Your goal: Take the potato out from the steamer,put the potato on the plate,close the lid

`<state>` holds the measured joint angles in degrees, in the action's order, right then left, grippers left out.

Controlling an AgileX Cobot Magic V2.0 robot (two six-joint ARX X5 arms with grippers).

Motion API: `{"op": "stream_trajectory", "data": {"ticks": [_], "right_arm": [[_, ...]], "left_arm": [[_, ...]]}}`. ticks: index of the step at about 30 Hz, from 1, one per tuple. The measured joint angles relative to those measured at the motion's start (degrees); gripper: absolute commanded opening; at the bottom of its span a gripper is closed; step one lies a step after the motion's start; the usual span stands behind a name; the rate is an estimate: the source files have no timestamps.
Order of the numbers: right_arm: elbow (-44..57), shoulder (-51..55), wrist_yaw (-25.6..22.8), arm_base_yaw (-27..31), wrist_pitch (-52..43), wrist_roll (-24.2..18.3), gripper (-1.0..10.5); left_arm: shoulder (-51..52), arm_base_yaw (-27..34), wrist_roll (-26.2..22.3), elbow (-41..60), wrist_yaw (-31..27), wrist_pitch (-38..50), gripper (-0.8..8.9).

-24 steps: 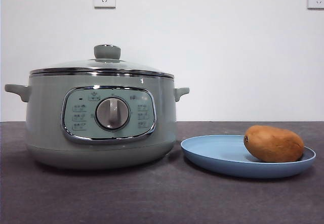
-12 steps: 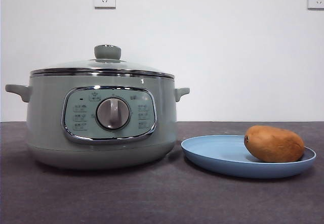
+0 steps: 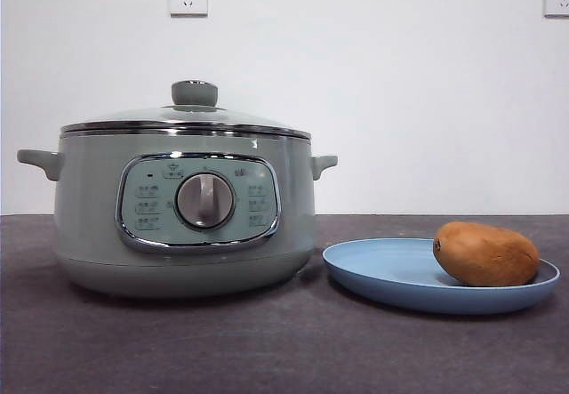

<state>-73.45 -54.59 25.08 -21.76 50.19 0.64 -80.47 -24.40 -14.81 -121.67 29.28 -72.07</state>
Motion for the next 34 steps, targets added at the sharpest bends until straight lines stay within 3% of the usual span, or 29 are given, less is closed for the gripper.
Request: {"op": "stream_trajectory", "data": {"ticks": [4,10,16,20,25,34], "right_arm": [[0.0,0.0,0.0,0.0,0.0,0.0,0.0],[0.0,0.0,0.0,0.0,0.0,0.0,0.0],[0.0,0.0,0.0,0.0,0.0,0.0,0.0],[0.0,0.0,0.0,0.0,0.0,0.0,0.0],[0.0,0.0,0.0,0.0,0.0,0.0,0.0],[0.0,0.0,0.0,0.0,0.0,0.0,0.0]], "left_arm": [[5.2,0.0,-0.2,13.4,2.0,12.0,-0.04],[18.4,0.5,2.5,42.5,2.0,36.1,-0.03],[37.1,4.5,9.9,78.4,1.9,67.8,-0.03],[48.7,8.2,15.3,98.3,-3.0,82.8,-0.03],[61.2,11.0,19.7,112.4,-10.0,84.4,-0.03],[73.3,15.0,22.0,118.8,-11.1,78.0,-0.03]]}}
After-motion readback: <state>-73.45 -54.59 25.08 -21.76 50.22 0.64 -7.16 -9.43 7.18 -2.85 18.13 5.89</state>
